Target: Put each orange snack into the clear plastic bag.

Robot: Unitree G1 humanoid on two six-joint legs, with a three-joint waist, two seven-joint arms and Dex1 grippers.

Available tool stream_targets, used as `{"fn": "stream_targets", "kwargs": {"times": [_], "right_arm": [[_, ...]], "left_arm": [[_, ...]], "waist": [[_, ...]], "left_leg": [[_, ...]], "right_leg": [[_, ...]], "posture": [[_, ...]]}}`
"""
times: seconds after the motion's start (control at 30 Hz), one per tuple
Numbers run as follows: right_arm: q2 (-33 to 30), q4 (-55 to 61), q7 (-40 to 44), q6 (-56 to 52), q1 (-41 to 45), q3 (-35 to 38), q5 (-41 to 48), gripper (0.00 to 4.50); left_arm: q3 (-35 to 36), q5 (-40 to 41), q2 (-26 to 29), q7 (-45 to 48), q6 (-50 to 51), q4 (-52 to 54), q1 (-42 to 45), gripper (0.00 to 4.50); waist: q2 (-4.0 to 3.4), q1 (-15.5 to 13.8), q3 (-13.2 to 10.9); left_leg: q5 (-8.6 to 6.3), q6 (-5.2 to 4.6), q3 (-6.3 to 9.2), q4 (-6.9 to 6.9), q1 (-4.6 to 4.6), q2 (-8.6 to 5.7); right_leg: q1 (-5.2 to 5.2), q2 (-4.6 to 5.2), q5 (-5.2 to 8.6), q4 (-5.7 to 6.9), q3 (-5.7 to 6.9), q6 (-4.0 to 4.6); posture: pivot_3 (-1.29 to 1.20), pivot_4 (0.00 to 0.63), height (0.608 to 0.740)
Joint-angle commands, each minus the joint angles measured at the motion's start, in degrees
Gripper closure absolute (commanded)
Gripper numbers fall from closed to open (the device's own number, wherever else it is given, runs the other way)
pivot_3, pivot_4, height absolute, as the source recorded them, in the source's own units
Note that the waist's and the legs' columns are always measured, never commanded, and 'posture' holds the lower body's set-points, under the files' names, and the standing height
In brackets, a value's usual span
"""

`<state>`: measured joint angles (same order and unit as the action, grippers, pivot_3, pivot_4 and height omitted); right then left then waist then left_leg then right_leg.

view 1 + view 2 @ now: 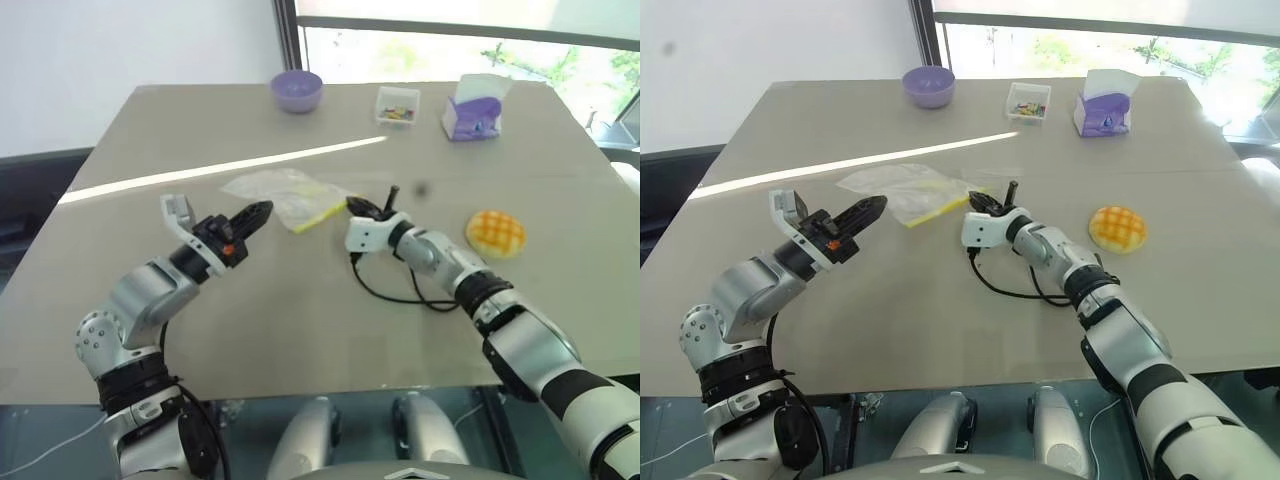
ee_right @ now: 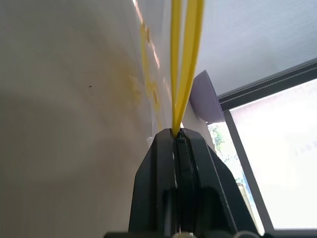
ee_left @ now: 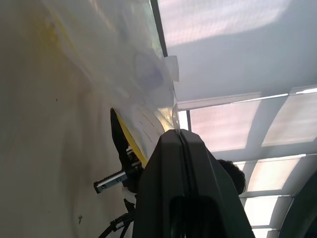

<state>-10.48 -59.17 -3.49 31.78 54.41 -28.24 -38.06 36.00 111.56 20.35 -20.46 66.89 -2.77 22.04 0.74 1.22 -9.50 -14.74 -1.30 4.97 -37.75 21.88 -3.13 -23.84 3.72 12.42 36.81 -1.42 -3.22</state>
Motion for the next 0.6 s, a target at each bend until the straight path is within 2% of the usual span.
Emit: {"fn": "stream_targets", "kwargs": {"times": [0.03, 0.33, 0.5, 0.6], "right_arm": [[-1.5, 1.4, -1.0, 1.7, 2.1, 0.5, 0.3, 4.46], [-7.5, 12.1, 1.0, 0.1, -1.0, 1.8, 0.5, 4.46], [-10.7, 21.1, 4.9, -2.9, -5.1, 3.5, 2.2, 4.46], [-12.1, 26.9, 9.4, -5.8, -7.5, 4.8, 3.6, 4.5]], "left_arm": [[0.5, 1.4, 0.6, 0.7, -0.7, 1.4, -0.3, 4.5], [-1.1, 1.4, 0.0, 1.0, -1.6, 2.7, -2.3, 4.5], [-5.3, 0.8, 6.1, 2.9, -2.5, 5.6, -6.0, 4.5], [-7.3, -5.2, 12.1, 9.0, -0.7, 9.7, -9.1, 3.63]], "waist": [[0.0, 0.0, 0.0], [0.0, 0.6, 0.0], [0.02, 0.9, 0.0], [0.01, 1.1, 0.0]], "left_leg": [[0.0, 0.0, 0.0, 0.0, 0.0, 0.0], [0.0, 0.0, 0.0, 0.01, 0.0, 0.0], [0.0, 0.0, 0.01, 0.03, 0.02, 0.03], [0.0, 0.0, -0.05, 0.09, 0.01, 0.05]], "right_leg": [[0.0, 0.0, 0.0, 0.0, 0.0, 0.0], [-0.01, -0.01, 0.0, 0.0, -0.01, 0.0], [-0.01, -0.01, 0.0, 0.0, -0.02, 0.0], [-0.07, -0.02, 0.0, 0.0, -0.09, 0.0]], "posture": [[0.0, 0.15, 0.74], [0.0, 0.15, 0.74], [0.0, 0.15, 0.74], [0.0, 0.15, 0.74]]}}
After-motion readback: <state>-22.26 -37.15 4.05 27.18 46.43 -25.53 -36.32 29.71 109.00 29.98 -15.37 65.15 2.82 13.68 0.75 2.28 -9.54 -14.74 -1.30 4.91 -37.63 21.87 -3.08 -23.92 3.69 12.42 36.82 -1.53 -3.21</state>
